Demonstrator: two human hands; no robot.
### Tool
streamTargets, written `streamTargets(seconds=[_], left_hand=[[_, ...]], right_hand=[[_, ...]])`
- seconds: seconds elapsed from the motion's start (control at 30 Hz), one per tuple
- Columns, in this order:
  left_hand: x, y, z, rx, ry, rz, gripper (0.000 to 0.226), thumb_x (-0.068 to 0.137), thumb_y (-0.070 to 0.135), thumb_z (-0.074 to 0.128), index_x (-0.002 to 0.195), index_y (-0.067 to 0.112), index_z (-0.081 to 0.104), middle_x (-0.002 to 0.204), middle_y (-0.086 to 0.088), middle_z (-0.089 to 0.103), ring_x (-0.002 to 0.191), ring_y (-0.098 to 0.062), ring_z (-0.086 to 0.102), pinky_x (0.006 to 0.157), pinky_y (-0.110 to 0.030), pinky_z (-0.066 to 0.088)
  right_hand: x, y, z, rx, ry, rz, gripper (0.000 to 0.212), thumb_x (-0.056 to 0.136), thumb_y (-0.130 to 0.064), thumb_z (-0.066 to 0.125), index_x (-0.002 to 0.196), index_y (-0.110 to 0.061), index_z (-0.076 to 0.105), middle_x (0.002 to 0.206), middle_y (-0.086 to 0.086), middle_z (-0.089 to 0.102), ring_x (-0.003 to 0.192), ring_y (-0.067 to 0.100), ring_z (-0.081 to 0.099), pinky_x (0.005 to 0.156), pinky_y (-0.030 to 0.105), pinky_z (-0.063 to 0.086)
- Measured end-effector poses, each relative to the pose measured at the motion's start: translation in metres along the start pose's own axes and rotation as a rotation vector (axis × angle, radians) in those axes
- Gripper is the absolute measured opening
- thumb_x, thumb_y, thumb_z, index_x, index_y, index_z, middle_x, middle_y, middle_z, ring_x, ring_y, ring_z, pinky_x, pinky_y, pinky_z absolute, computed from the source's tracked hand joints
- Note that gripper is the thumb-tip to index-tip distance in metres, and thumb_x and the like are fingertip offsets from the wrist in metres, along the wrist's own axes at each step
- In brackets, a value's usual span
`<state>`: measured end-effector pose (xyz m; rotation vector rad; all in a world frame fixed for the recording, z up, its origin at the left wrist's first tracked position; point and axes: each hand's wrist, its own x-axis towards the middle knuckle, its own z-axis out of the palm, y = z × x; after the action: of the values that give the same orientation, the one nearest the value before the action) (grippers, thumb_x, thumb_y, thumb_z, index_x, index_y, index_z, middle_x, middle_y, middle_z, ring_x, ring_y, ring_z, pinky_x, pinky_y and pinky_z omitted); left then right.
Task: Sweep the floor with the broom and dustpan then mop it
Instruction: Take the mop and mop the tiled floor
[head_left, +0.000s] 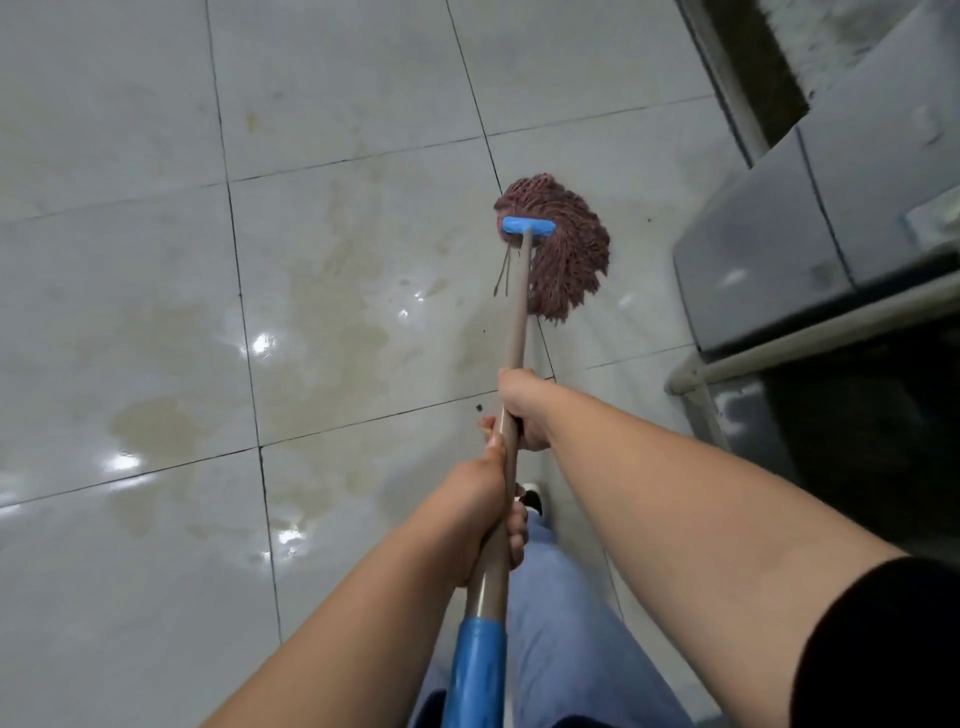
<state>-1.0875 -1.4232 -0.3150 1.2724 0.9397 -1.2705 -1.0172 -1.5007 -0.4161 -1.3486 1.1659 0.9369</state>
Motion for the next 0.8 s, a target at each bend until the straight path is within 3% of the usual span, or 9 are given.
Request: streamTargets(seconds=[0.07, 0.17, 0.27, 0.47, 0.57, 0.7, 0.8], left_hand=[[0.009, 0.033, 0.018, 0.005, 0.004, 0.003, 0.06, 0.09, 0.066, 0.027, 0.073, 0.01, 0.041, 0.035, 0.001, 0.037, 0.024, -0.009, 0.033, 0.034, -0.009, 0.032], [0.014, 0.084, 0.025, 0.063, 0.025, -0.027, 0.062, 0.086, 0.07, 0.027, 0.073, 0.011, 0.04, 0.037, 0.001, 0.037, 0.025, -0.009, 0.033, 0.036, -0.009, 0.033], [0.023, 0.138, 0.02, 0.123, 0.049, -0.044, 0.061, 0.087, 0.07, 0.03, 0.073, 0.011, 0.041, 0.035, 0.002, 0.037, 0.024, -0.008, 0.033, 0.034, -0.009, 0.032], [0.04, 0.241, 0.023, 0.222, 0.043, -0.024, 0.062, 0.087, 0.069, 0.031, 0.067, 0.012, 0.042, 0.036, 0.001, 0.039, 0.025, -0.008, 0.035, 0.034, -0.01, 0.034], [0.051, 0.29, 0.031, 0.242, 0.011, 0.005, 0.061, 0.087, 0.07, 0.031, 0.069, 0.013, 0.041, 0.037, 0.002, 0.039, 0.024, -0.008, 0.035, 0.034, -0.01, 0.036], [0.063, 0.341, 0.041, 0.242, 0.02, 0.008, 0.055, 0.088, 0.066, 0.035, 0.071, 0.014, 0.04, 0.037, 0.003, 0.038, 0.024, -0.008, 0.035, 0.035, -0.009, 0.035], [0.076, 0.363, 0.053, 0.239, 0.043, -0.013, 0.059, 0.088, 0.067, 0.032, 0.072, 0.011, 0.042, 0.036, 0.002, 0.038, 0.024, -0.008, 0.034, 0.035, -0.008, 0.033]], right_hand=[[0.008, -0.032, -0.02, -0.003, 0.009, -0.008, 0.031, 0.1, -0.034, 0.024, 0.126, -0.02, 0.032, 0.065, 0.013, 0.051, 0.031, 0.016, 0.051, 0.029, 0.024, 0.044], [0.019, -0.078, -0.031, 0.032, -0.012, 0.001, 0.036, 0.101, -0.038, 0.024, 0.13, -0.019, 0.033, 0.064, 0.013, 0.051, 0.045, 0.019, 0.049, 0.027, 0.02, 0.042], [0.029, -0.129, -0.03, 0.09, -0.054, -0.01, 0.039, 0.101, -0.037, 0.024, 0.133, -0.017, 0.033, 0.061, 0.014, 0.05, 0.046, 0.019, 0.048, 0.027, 0.02, 0.041], [0.042, -0.222, -0.05, 0.308, -0.077, -0.032, 0.02, 0.102, -0.031, 0.029, 0.109, -0.013, 0.037, 0.068, 0.014, 0.049, 0.049, 0.019, 0.047, 0.027, 0.02, 0.042], [0.053, -0.264, -0.057, 0.39, -0.055, -0.09, 0.028, 0.102, -0.029, 0.032, 0.123, -0.011, 0.038, 0.074, 0.017, 0.05, 0.047, 0.02, 0.044, 0.028, 0.016, 0.041], [0.068, -0.309, -0.068, 0.374, -0.032, -0.147, 0.035, 0.103, -0.027, 0.029, 0.134, -0.011, 0.033, 0.06, 0.016, 0.045, 0.02, 0.016, 0.044, 0.028, 0.015, 0.04], [0.088, -0.332, -0.085, 0.3, -0.069, -0.077, 0.038, 0.103, -0.032, 0.028, 0.136, -0.014, 0.031, 0.061, 0.015, 0.045, 0.036, 0.021, 0.049, 0.029, 0.018, 0.043]])
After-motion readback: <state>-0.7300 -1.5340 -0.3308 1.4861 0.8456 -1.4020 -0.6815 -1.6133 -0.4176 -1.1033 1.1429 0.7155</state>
